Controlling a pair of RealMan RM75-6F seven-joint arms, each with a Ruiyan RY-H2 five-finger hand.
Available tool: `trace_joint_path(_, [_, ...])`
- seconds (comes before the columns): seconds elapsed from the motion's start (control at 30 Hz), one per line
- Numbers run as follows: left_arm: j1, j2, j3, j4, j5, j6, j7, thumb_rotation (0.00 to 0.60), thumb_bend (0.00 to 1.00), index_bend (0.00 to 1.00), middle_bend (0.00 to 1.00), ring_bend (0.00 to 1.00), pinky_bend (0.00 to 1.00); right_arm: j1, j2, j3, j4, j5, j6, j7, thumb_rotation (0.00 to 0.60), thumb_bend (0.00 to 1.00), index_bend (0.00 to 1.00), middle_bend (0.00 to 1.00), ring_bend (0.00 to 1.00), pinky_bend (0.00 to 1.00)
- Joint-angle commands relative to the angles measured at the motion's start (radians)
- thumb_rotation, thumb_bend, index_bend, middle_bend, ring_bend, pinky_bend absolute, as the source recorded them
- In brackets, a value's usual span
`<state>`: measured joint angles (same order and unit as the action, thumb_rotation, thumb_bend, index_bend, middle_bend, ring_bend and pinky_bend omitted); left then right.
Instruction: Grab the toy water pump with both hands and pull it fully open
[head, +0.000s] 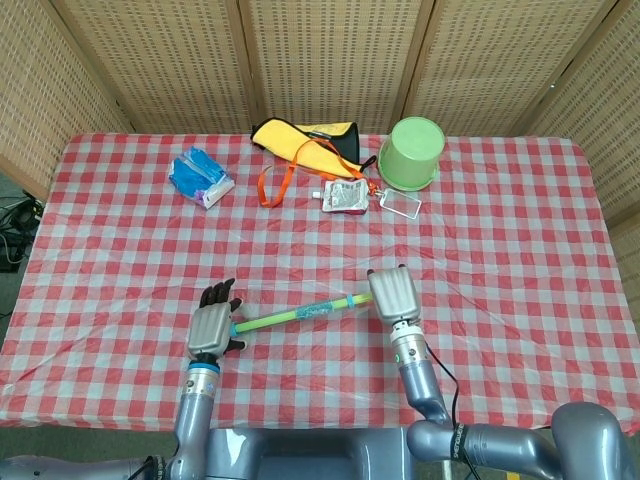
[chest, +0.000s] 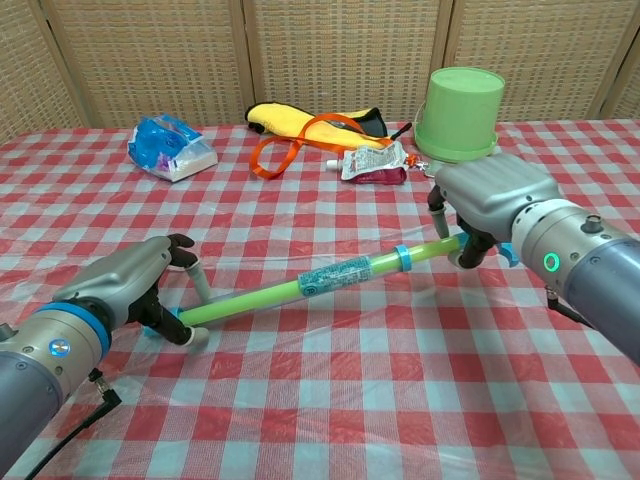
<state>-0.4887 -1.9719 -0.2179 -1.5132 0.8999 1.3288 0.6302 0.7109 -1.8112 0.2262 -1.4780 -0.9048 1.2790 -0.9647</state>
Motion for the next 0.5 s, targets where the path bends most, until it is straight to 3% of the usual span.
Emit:
trace_joint_path(0.03, [0.002,-0.003,-0.002,0.008,0.002,0.003,-0.005,0.6,0.5,0.51,0.0,0.0,0.0,-0.001,0.002,-0.001,-0.006,-0.002,0.001,0.003,0.6,0.59,0.67,1.0,0.91,0.59])
trace_joint_path(0.5, [0.003,0.0,-0.015,0.036,-0.022,-0.006,0.01,0.6,0.59,0.53,0.0,0.0,0.0,-0.002,0.01,-0.006,-0.022,-0.004,0.01,-0.001,0.6,0.59,0.68,1.0,0.91,0.59])
